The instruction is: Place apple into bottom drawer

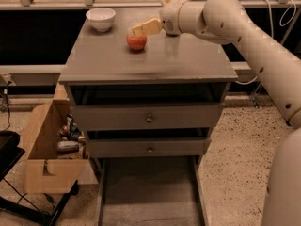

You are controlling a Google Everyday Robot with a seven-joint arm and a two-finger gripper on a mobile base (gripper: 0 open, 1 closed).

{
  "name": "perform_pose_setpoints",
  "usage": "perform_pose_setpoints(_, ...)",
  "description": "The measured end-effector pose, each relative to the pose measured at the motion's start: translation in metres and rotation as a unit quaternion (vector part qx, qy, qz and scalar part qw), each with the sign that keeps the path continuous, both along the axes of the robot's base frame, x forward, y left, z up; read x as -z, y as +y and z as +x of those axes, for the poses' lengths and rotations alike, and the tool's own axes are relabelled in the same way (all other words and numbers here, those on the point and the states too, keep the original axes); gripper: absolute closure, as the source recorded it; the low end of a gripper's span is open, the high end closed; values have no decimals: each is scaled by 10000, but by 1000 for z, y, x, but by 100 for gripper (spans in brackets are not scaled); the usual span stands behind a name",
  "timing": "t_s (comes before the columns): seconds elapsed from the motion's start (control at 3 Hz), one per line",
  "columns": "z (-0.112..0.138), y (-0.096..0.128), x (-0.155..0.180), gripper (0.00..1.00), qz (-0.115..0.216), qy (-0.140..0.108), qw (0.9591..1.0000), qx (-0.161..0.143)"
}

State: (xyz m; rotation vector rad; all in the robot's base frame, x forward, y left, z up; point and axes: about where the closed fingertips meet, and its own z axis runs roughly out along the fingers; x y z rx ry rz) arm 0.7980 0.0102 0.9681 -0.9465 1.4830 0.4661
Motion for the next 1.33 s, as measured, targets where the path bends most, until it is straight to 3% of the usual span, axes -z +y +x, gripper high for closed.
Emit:
perform_pose_setpoints(0.33,0,1,1,0,-1,5,10000,-7)
perform_pose_setpoints(0.67,15,21,16,0,-182,101,9998,-41)
perform_pose_setpoints(1.33,52,54,61,0,-434,543,9976,24)
